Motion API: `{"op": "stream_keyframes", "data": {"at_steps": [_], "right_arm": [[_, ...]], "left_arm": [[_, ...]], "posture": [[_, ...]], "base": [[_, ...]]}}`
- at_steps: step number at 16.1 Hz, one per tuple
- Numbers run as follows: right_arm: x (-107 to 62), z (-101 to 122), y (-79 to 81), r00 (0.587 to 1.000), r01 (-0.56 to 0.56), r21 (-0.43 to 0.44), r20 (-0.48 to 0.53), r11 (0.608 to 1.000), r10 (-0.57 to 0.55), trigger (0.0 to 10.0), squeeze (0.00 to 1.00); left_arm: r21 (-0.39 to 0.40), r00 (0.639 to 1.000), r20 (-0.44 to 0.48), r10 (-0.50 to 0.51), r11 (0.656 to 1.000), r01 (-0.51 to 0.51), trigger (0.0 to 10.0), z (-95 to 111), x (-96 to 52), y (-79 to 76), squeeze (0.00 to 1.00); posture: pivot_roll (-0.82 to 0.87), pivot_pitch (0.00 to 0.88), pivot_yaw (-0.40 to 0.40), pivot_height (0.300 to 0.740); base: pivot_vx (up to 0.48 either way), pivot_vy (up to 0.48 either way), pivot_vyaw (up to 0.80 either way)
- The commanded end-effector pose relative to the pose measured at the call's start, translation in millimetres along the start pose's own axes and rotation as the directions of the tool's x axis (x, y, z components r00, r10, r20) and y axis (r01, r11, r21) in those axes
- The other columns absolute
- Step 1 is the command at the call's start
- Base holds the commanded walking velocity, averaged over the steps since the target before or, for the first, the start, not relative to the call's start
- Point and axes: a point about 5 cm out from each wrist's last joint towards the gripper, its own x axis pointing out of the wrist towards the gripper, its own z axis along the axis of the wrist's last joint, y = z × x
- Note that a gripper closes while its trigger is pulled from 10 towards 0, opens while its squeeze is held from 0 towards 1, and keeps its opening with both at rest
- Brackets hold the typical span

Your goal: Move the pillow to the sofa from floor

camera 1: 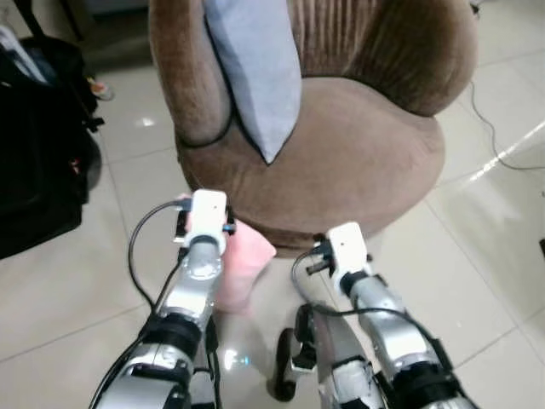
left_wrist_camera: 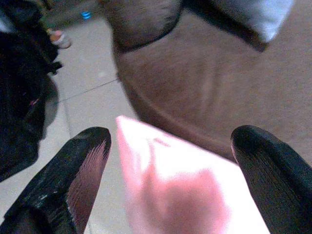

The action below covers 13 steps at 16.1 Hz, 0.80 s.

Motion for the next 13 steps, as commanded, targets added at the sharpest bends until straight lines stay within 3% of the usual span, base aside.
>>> {"op": "stream_keyframes", "data": {"at_steps": [1,5,7,13], "right_arm": [[-1.6,-5.1,2.3,1.0,-0.009,0.002,-0.021,1.0,0.009,10.0,0.0],[-1.1,-4.4,2.4,1.0,-0.016,-0.002,-0.016,1.0,0.016,10.0,0.0],[-0.9,-4.9,5.0,1.0,-0.021,0.001,-0.018,1.0,0.021,10.0,0.0],[-2.1,-5.5,4.9,1.0,-0.019,0.006,-0.02,1.0,0.019,10.0,0.0]], "left_arm": [[-0.01,1.0,-0.016,0.013,1.0,-0.013,10.0,-6.1,-2.0,2.1,0.0],[-0.008,1.0,0.001,0.015,1.0,-0.015,10.0,-4.7,-1.4,4.1,0.0],[-0.018,1.0,-0.022,0.016,1.0,-0.016,10.0,-6.6,-0.9,4.5,0.0],[-0.045,0.999,-0.029,-0.015,0.999,0.014,10.0,-6.7,-1.3,1.5,0.0]], "posture": [[-0.02,0.25,-0.085,0.633],[-0.02,0.251,-0.083,0.633],[-0.02,0.254,-0.08,0.633],[-0.02,0.265,-0.082,0.633]], "base": [[0.0,0.0,0.0],[0.0,0.0,0.0],[-0.367,0.0,0.0],[-0.068,0.0,0.0]]}}
